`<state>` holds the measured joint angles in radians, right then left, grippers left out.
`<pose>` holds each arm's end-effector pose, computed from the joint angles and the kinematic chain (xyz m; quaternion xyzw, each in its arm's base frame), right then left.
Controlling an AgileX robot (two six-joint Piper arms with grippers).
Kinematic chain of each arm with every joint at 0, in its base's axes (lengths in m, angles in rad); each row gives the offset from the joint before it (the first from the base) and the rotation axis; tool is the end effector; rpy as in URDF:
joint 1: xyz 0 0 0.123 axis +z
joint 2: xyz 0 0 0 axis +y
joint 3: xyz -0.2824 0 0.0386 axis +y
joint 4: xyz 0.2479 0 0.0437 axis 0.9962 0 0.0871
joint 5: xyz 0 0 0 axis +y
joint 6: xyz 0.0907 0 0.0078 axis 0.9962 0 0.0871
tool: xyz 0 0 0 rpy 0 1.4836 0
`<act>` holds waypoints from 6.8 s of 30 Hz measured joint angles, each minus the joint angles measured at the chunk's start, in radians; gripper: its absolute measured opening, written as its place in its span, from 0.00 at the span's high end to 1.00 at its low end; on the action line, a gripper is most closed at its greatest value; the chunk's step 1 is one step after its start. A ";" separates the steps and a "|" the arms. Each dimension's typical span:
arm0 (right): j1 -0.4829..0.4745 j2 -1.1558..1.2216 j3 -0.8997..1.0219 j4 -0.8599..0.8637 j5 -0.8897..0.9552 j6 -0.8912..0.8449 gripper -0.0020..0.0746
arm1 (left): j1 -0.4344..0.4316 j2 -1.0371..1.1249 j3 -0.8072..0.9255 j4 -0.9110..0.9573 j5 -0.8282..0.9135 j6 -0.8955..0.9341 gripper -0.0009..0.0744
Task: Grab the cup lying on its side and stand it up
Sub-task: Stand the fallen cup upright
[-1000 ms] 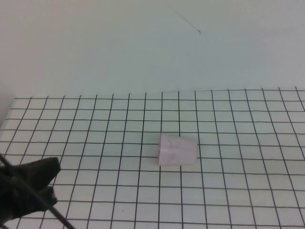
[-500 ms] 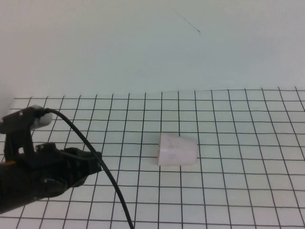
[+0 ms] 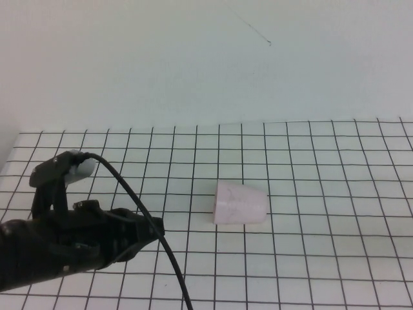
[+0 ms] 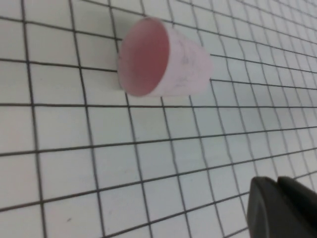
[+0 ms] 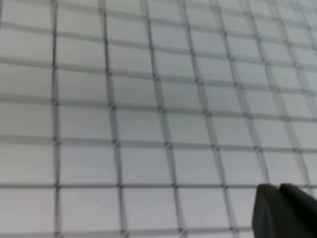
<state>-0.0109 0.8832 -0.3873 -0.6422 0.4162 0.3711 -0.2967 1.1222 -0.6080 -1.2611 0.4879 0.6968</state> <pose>0.1538 -0.0238 0.2260 -0.0505 0.9098 -0.1585 0.3803 0.1960 -0.1025 0.2652 0.0092 0.8648 -0.3691 0.3403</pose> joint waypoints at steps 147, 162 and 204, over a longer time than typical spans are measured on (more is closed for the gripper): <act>0.102 0.188 -0.539 1.480 0.452 -1.564 0.97 | -0.978 0.437 -0.627 2.431 -0.052 -0.356 0.84; 0.100 0.200 -0.539 1.303 0.188 -1.289 0.97 | -0.978 0.381 -0.627 2.737 0.083 -1.040 0.69; 0.362 0.828 -0.540 1.327 -0.103 -1.257 0.86 | -0.978 -0.448 0.121 2.183 -0.232 -1.743 0.99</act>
<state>0.3509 1.7107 -0.9276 0.6850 0.3133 -0.8861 -1.2745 0.6740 -0.4874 0.9220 0.2556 -1.0460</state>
